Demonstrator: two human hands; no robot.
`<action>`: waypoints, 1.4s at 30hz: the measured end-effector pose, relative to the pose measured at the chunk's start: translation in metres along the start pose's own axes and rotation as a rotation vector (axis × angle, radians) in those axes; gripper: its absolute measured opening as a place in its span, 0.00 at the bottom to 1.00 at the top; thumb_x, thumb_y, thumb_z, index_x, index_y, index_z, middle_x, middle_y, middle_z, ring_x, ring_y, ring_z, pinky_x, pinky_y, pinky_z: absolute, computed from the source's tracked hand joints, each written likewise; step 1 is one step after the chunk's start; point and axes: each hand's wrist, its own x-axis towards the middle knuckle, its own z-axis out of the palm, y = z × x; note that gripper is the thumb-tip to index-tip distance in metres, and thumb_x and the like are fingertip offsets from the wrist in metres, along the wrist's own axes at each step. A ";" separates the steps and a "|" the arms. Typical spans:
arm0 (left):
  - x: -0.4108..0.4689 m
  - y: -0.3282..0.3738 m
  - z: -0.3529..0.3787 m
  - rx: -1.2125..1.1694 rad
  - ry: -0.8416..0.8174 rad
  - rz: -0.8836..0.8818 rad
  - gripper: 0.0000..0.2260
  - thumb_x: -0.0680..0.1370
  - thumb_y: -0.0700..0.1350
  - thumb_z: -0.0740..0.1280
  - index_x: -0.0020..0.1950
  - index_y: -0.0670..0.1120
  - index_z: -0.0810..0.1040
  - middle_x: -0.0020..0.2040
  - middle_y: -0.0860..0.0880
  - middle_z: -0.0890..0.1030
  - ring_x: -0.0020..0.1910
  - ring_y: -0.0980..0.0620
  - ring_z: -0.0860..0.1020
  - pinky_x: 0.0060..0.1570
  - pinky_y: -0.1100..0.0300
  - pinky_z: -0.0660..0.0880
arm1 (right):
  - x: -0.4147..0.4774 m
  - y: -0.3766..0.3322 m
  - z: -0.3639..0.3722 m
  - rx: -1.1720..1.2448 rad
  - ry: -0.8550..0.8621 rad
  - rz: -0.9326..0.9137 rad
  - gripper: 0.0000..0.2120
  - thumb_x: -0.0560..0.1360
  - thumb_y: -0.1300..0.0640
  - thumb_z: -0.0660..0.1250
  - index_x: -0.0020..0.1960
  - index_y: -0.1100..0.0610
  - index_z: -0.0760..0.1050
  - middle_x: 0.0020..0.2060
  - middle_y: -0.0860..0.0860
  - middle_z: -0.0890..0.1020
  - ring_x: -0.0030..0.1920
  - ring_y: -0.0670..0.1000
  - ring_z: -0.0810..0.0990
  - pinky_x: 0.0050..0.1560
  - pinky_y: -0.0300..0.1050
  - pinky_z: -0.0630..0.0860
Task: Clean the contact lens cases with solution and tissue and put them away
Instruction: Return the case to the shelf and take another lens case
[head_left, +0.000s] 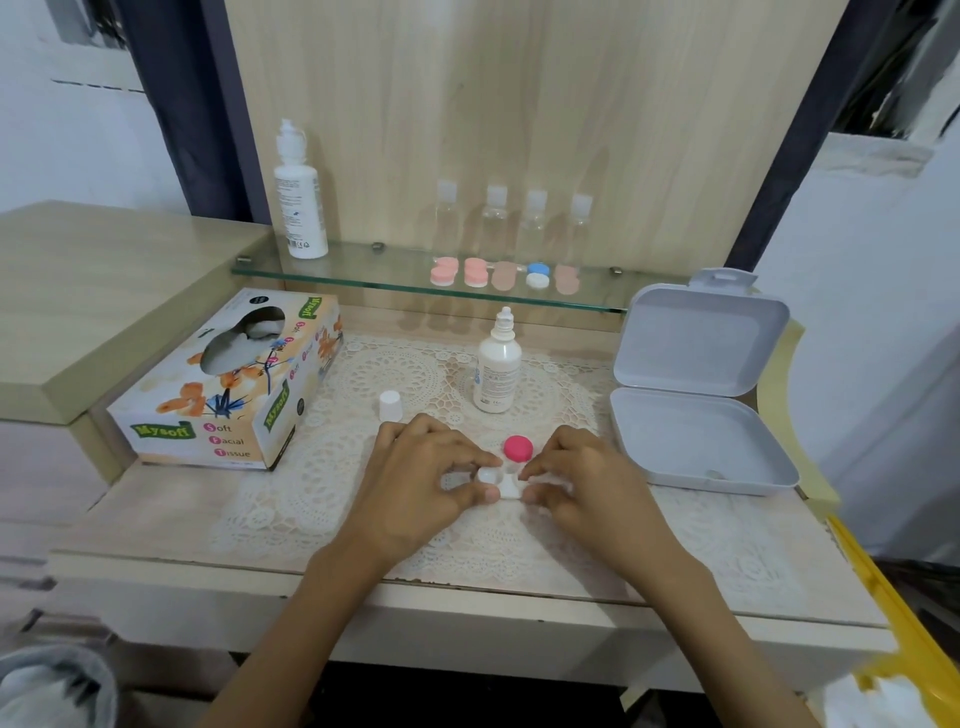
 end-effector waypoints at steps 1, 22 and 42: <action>0.000 0.000 0.000 0.005 0.002 -0.003 0.13 0.69 0.60 0.71 0.52 0.61 0.81 0.46 0.67 0.77 0.53 0.61 0.69 0.53 0.65 0.56 | 0.002 0.001 -0.001 0.014 -0.014 0.016 0.05 0.70 0.57 0.73 0.46 0.52 0.83 0.43 0.47 0.77 0.44 0.47 0.74 0.39 0.41 0.68; -0.005 0.000 0.003 0.030 0.020 -0.023 0.12 0.69 0.61 0.69 0.51 0.64 0.80 0.47 0.66 0.79 0.52 0.62 0.68 0.54 0.57 0.60 | 0.006 0.002 0.007 0.127 -0.074 -0.080 0.15 0.70 0.50 0.73 0.53 0.56 0.81 0.48 0.45 0.75 0.45 0.41 0.74 0.43 0.29 0.66; -0.003 -0.001 0.004 0.029 0.034 -0.040 0.12 0.69 0.59 0.71 0.51 0.63 0.81 0.47 0.66 0.80 0.52 0.62 0.69 0.56 0.56 0.61 | 0.008 0.006 0.014 0.145 0.076 -0.304 0.06 0.67 0.54 0.75 0.38 0.56 0.83 0.40 0.50 0.78 0.45 0.52 0.83 0.37 0.43 0.78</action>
